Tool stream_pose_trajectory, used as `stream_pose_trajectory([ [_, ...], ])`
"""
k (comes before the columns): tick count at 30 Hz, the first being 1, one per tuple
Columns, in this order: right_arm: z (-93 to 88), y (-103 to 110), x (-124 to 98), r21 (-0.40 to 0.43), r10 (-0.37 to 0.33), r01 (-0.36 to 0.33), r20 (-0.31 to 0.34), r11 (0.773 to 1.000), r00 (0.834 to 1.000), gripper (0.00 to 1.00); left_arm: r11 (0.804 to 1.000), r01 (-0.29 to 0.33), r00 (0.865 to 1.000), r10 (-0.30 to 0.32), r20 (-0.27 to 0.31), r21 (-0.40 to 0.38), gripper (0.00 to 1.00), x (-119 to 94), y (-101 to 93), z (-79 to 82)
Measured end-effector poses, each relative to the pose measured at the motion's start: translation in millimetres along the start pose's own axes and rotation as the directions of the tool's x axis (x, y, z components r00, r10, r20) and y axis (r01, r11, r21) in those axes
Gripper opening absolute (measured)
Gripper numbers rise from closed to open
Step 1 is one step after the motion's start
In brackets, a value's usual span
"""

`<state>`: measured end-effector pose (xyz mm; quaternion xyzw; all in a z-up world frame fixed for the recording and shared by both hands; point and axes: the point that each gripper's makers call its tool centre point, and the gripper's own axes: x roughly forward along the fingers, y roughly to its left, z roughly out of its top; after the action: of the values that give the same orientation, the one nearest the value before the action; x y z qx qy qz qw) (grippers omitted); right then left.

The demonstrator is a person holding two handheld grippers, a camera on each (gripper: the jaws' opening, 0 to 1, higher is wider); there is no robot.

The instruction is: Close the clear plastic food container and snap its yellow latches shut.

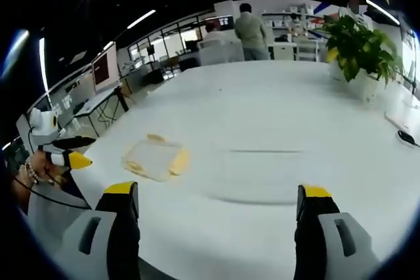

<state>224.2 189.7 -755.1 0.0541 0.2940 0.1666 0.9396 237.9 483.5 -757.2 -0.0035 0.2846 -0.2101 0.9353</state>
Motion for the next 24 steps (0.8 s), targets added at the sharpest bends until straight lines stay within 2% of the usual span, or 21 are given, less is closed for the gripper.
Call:
stream_pose_trajectory([
  [4,-1.4,1.0,0.8,0.018,0.011,-0.011,-0.004,1.0,1.0,0.98,1.0,0.007,1.0,-0.007,-0.008,0.001,0.99,0.6,-1.6,-1.7],
  [9,-4.8,2.7,2.0,-0.006,0.014,-0.014,-0.024,1.0,1.0,0.96,1.0,0.019,1.0,-0.018,-0.021,0.019,0.99,1.0,-6.9,-4.0],
  [24,-8.0,2.8,2.3,-0.005,0.016,-0.016,-0.038,1.0,0.999,0.94,1.0,0.009,1.0,-0.009,-0.025,0.025,0.99,-0.5,-6.8,-4.6],
])
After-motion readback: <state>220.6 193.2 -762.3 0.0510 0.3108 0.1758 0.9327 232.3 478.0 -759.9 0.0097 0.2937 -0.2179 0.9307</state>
